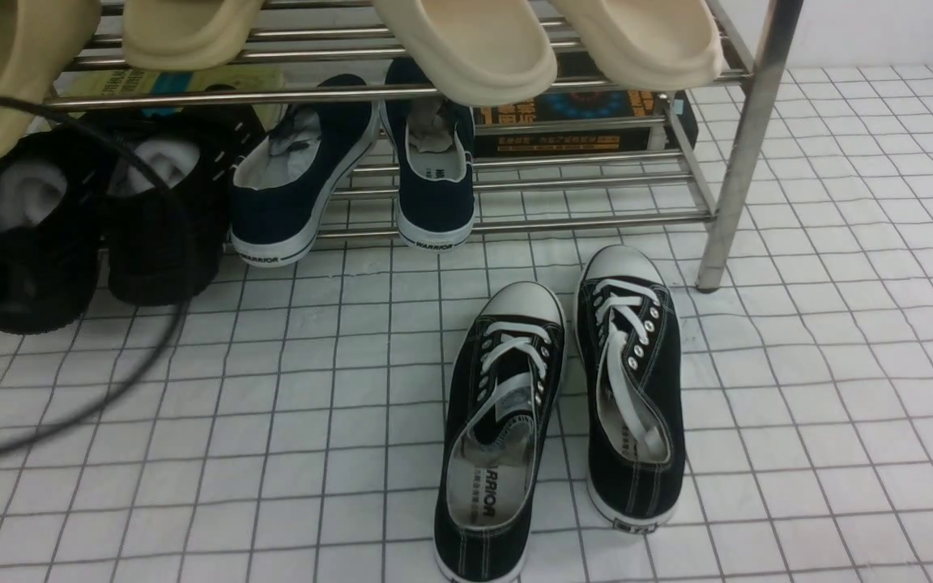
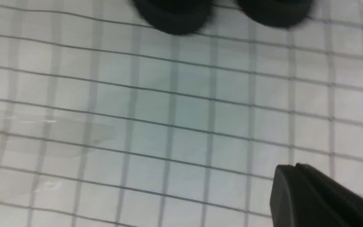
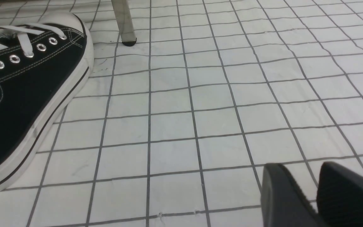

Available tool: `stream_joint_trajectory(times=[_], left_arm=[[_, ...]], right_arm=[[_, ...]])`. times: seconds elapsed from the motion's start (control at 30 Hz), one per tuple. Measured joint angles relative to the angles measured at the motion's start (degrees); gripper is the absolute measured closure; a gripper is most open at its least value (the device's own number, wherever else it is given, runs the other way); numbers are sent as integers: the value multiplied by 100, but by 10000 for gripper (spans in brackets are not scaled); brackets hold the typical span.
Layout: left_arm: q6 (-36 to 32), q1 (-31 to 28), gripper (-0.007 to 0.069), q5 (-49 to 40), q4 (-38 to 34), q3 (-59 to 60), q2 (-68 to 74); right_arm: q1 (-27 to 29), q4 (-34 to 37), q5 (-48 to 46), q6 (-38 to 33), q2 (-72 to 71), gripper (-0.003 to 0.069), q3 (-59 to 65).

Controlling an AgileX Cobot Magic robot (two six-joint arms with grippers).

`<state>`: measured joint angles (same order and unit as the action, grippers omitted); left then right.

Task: Take the shoes off the shelf with your hand from the white checkered tablecloth.
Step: 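Grasp the leftmost shoe on the bottom shelf of the shoe rack with the left gripper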

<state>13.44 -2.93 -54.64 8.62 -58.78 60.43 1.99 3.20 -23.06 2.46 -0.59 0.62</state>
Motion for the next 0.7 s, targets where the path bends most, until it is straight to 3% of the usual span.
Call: stream_joint_trajectory(times=[0.07,0.13,0.17,0.23,0.3,0.33,0.53,0.7], left_arm=[[84,-415,610,-20,44,-171,92],[-134,-1242,609,-25,-331,-305,285],[-166,-1242,609,-27,-381,-308,303],[-644,-2017,609,-31,-1237,-311,637],[-829,-2339,609,-39,-1697,-311,831],[-1071,-2570,608,-73,-2353,-311,1112],[-1927,-2499,596,295,-3964,-311,1612],[-1965,-2283,544,1042,-4230,-311,1703]], right_arm=[[0,0,0,0,0,454,0],[0,0,0,0,0,450,0],[0,0,0,0,0,450,0],[0,0,0,0,0,447,0],[0,0,0,0,0,445,0],[0,0,0,0,0,445,0],[0,0,0,0,0,438,0],[0,0,0,0,0,434,0]])
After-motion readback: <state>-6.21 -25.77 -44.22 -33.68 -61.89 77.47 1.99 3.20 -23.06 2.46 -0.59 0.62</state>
